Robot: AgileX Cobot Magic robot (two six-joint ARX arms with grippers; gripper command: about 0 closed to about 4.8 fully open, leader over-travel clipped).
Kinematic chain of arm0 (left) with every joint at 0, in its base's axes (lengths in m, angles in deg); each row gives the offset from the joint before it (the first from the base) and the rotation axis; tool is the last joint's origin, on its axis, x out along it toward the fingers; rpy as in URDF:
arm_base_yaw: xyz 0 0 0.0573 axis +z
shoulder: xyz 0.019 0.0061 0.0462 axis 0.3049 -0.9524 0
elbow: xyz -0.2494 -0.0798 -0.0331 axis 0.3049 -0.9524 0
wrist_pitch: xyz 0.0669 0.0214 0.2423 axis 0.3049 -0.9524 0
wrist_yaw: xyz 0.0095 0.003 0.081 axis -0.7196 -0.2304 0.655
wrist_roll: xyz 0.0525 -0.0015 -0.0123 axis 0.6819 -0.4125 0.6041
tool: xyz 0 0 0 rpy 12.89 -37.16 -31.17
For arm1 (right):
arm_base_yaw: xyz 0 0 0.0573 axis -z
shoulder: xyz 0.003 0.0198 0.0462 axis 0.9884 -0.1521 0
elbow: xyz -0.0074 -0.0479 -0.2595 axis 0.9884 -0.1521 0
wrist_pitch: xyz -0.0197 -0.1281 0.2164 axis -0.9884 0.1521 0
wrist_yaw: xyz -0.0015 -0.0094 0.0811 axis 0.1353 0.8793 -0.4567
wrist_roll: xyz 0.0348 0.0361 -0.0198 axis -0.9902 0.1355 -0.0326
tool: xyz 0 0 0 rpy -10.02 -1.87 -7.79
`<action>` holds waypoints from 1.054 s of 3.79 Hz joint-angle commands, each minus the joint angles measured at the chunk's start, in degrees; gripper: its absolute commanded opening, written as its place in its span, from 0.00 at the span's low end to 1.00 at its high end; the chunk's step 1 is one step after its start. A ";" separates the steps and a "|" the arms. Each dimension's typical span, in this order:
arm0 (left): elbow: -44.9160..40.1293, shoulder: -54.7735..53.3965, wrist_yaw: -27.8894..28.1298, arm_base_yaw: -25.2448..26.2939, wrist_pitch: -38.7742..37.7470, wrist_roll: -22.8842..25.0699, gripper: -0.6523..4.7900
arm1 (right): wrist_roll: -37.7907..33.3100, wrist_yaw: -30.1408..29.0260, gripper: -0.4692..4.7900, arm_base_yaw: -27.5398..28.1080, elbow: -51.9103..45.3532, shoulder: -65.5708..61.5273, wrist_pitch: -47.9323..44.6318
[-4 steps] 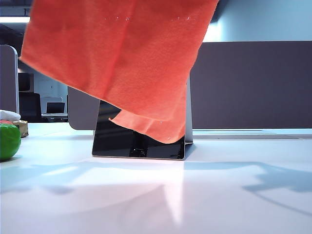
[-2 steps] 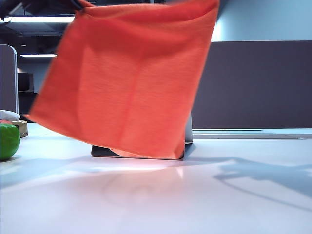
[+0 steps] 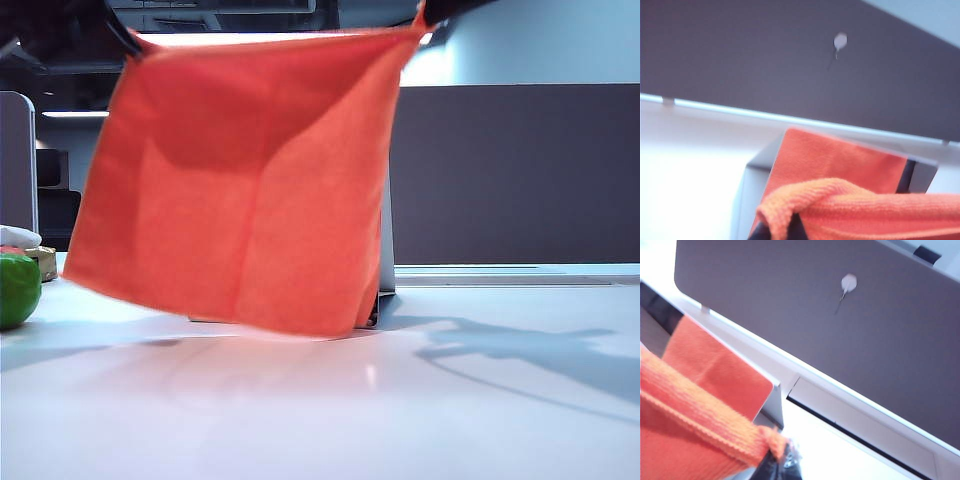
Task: Pick up the cloth from the table and use it to cover the mirror.
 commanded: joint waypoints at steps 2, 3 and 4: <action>0.63 -12.24 2.14 0.15 21.97 3.45 0.11 | 2.78 -0.48 0.09 3.39 2.99 -8.04 -9.66; 1.70 -12.50 2.25 0.50 22.36 4.76 0.11 | 2.97 -0.37 0.09 3.72 2.99 -8.04 -10.62; 10.19 -18.21 -2.80 3.43 16.61 2.40 0.11 | 4.28 -0.07 0.09 6.51 3.13 -9.49 -14.73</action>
